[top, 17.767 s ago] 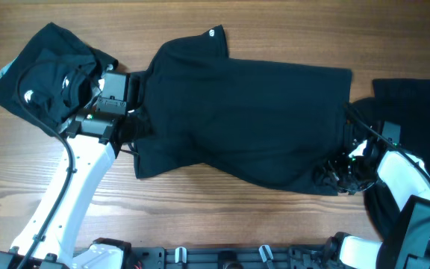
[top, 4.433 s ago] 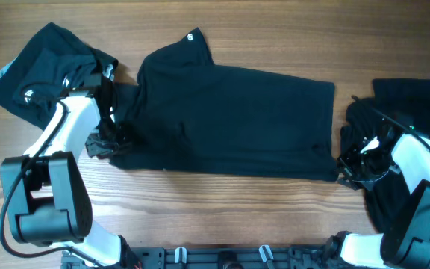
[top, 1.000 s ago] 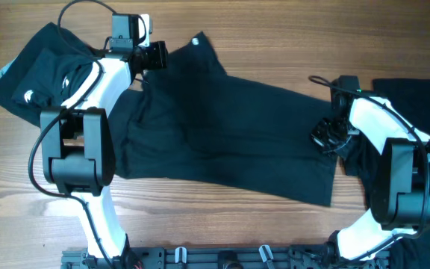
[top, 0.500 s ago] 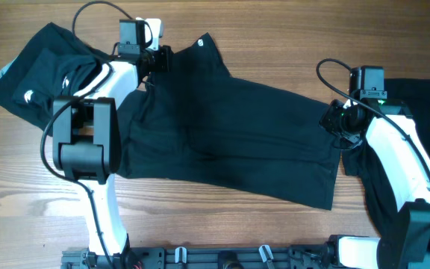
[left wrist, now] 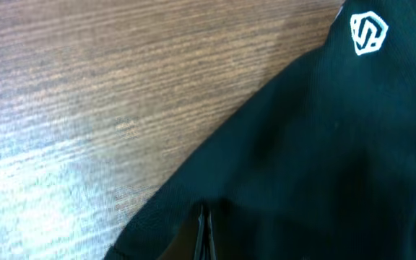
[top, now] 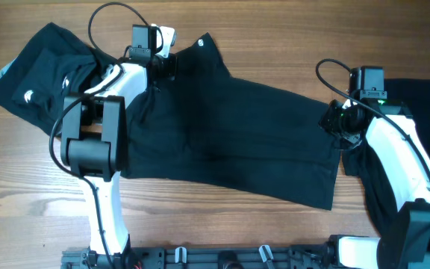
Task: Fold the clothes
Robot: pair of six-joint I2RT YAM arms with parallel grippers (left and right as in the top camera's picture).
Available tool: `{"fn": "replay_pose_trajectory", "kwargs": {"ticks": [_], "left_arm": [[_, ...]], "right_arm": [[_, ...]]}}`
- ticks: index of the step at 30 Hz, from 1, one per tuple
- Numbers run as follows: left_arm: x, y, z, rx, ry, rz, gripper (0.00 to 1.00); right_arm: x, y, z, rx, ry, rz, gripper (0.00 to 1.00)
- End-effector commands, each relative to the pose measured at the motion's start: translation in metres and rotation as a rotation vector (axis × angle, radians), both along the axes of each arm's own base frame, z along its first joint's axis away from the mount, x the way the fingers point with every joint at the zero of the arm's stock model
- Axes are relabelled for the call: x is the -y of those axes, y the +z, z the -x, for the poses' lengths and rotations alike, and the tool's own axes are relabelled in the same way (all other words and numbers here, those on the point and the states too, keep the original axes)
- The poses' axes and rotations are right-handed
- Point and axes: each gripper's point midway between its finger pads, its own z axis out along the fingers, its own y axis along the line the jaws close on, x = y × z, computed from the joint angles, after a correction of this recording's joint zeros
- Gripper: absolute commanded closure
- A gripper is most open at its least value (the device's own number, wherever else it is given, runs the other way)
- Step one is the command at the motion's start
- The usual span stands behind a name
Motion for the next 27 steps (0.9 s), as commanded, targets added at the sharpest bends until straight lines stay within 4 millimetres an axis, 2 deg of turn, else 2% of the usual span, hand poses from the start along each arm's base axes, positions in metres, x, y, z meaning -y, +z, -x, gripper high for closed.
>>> {"fn": "replay_pose_trajectory", "kwargs": {"ticks": [1, 3, 5, 6, 7, 13, 17, 21, 23, 24, 26, 27], "left_arm": [[-0.001, 0.062, -0.002, 0.073, 0.040, 0.030, 0.95], [0.000, 0.081, -0.007, 0.122, 0.037, 0.040, 0.72], [0.001, 0.086, -0.013, 0.157, 0.036, 0.046, 0.53], [0.002, 0.083, -0.015, 0.160, 0.035, 0.047, 0.47], [0.004, 0.078, -0.016, 0.160, 0.026, 0.049, 0.46], [0.018, 0.033, -0.026, 0.160, -0.024, 0.053, 0.45], [0.034, 0.019, -0.030, 0.181, -0.049, 0.058, 0.45], [0.051, 0.007, -0.025, 0.177, -0.100, 0.038, 0.44], [0.052, -0.002, -0.023, 0.165, -0.100, 0.024, 0.45], [0.052, -0.007, -0.022, 0.154, -0.100, 0.022, 0.48], [0.051, -0.014, -0.019, 0.135, -0.100, 0.019, 0.64], [0.051, -0.014, -0.019, 0.133, -0.099, 0.019, 0.76]], "right_arm": [[-0.001, 0.003, -0.001, 0.013, 0.014, -0.008, 0.55], [-0.001, 0.004, -0.002, 0.020, 0.015, -0.007, 0.55], [-0.001, 0.004, -0.004, 0.027, 0.014, -0.007, 0.54], [-0.001, 0.005, -0.004, 0.028, 0.014, -0.007, 0.54], [-0.001, 0.004, -0.004, 0.027, 0.014, -0.007, 0.54], [-0.002, 0.004, -0.004, 0.026, 0.012, -0.012, 0.54], [-0.002, 0.004, -0.004, 0.026, 0.013, -0.016, 0.54], [-0.003, 0.003, 0.000, 0.012, 0.013, -0.017, 0.54], [-0.003, 0.003, 0.001, 0.005, 0.014, -0.017, 0.54], [-0.003, 0.003, 0.002, 0.002, 0.014, -0.017, 0.54], [-0.003, 0.002, 0.003, -0.003, 0.014, -0.018, 0.54], [-0.003, 0.002, 0.004, -0.005, 0.014, -0.018, 0.54]]}}
